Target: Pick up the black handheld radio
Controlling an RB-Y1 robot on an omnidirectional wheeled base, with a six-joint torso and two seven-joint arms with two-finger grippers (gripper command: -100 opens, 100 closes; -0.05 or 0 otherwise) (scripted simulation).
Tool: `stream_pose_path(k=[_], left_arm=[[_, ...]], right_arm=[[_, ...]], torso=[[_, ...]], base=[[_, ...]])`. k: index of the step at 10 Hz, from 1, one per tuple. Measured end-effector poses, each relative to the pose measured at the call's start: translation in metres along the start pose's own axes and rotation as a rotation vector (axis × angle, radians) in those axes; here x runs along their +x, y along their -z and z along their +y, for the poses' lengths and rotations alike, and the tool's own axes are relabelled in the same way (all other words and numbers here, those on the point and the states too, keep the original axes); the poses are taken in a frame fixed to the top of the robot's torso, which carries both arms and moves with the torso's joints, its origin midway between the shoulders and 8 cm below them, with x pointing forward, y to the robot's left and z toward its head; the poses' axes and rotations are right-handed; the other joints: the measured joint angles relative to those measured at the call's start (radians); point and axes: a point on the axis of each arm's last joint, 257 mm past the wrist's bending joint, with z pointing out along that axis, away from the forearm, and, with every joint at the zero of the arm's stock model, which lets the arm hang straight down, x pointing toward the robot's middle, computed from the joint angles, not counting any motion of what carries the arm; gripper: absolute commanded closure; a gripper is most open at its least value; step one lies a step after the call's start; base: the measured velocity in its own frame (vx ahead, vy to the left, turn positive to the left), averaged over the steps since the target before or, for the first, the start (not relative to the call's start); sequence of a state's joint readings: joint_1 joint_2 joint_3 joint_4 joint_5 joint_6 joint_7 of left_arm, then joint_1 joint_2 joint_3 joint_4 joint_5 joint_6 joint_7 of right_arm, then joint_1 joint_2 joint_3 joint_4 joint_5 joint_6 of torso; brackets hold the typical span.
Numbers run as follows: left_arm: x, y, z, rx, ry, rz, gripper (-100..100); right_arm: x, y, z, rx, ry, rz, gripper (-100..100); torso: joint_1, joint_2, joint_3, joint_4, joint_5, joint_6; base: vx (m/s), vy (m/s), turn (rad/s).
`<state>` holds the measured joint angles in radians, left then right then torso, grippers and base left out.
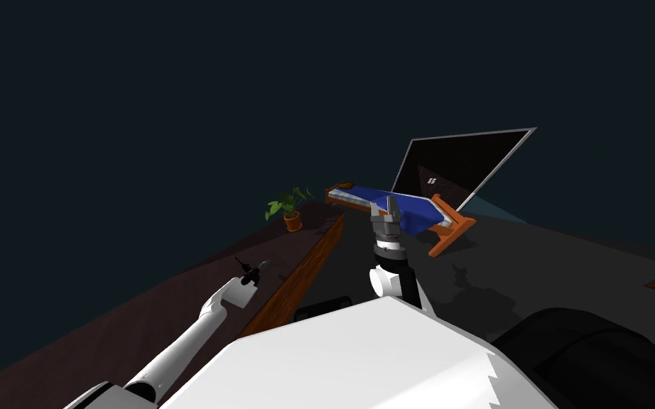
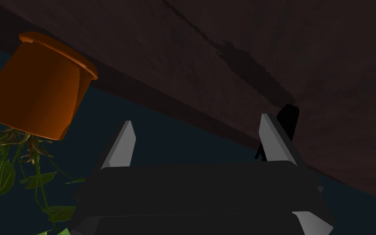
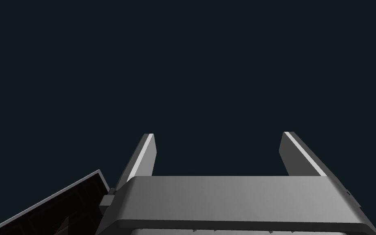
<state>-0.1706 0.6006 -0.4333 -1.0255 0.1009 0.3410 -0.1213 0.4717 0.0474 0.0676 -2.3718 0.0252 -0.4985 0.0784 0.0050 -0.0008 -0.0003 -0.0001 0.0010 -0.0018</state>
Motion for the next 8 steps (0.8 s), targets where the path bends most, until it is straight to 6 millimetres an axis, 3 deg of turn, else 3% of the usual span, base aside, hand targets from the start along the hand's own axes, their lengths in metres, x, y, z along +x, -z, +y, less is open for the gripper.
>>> stream_pose_path(k=[3,6,8], left_arm=[[-0.028,-0.005,0.027,-0.08,-0.008,-0.033,-100],[-0.068,-0.001,0.072,-0.194,-0.015,-0.082,-100],[-0.091,0.001,0.092,-0.256,-0.015,-0.111,-100]], right_arm=[[0.0,0.0,0.0,0.0,0.0,0.0,0],[0.0,0.0,0.0,0.0,0.0,0.0,0],[0.0,0.0,0.0,0.0,0.0,0.0,0]], torso=[[-0.002,0.0,0.0,0.0,-0.001,0.0],[0.0,0.0,0.0,0.0,0.0,0.0],[-0.001,0.001,0.0,0.0,0.0,0.0]], base=[[0.015,0.031,-0.098],[0.013,0.051,-0.117],[0.004,0.045,-0.066]])
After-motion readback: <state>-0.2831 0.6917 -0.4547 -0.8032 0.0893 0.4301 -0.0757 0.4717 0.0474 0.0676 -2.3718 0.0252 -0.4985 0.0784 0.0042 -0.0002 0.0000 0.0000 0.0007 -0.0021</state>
